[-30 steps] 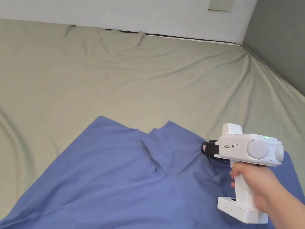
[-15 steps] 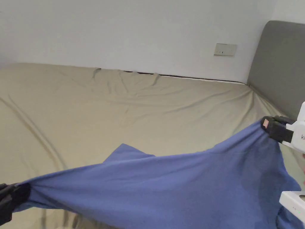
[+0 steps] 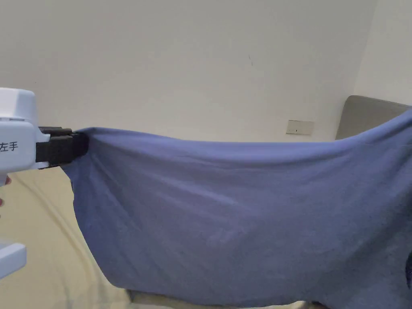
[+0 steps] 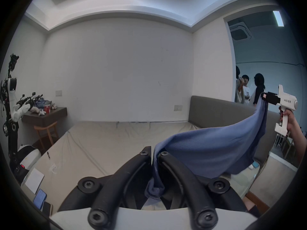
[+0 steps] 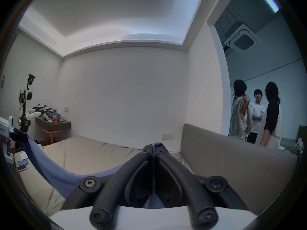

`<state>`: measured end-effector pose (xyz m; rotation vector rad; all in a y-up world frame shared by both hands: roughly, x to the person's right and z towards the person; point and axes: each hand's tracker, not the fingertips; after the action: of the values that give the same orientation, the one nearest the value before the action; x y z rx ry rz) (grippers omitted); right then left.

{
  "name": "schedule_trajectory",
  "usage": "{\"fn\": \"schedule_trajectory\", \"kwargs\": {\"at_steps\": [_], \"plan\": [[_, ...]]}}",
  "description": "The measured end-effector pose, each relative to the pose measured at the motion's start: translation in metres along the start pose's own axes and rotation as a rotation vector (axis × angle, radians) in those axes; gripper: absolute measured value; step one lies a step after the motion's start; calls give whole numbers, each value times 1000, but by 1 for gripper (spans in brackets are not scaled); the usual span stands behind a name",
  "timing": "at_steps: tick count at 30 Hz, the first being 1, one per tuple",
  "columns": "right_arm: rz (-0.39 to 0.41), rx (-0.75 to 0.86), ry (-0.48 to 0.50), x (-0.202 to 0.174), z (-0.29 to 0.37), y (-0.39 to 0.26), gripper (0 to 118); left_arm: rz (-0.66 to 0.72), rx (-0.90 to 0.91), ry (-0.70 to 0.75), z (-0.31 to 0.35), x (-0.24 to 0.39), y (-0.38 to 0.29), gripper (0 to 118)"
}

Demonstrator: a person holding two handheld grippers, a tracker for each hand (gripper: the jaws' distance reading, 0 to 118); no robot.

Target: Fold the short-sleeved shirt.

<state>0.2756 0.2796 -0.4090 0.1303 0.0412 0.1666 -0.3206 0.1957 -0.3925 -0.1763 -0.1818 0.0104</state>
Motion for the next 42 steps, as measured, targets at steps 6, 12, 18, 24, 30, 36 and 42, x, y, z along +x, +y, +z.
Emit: {"fn": "schedule_trajectory", "kwargs": {"at_steps": [6,12,18,24,30,36,42], "plan": [[66,9,-82,-20,-86,9,1,-6,2,84,-86,-18,51,2],[122,7,-142,-32,-190,-11,1,-22,-6,148,-161,-34,69,1],[89,29,-144,-40,-278,-8,1,-14,-7,251,-233,-53,97,1],[77,184,-158,-52,-334,35,1,11,100,335,-280,-71,142,1],[64,197,-179,-53,-379,38,1,2,101,364,-322,-74,145,1],[35,126,-143,-59,-398,-20,1,-22,67,391,-354,-72,98,1],[38,25,-77,-60,-385,-104,1,-69,-77,354,-363,-71,25,1]]}}
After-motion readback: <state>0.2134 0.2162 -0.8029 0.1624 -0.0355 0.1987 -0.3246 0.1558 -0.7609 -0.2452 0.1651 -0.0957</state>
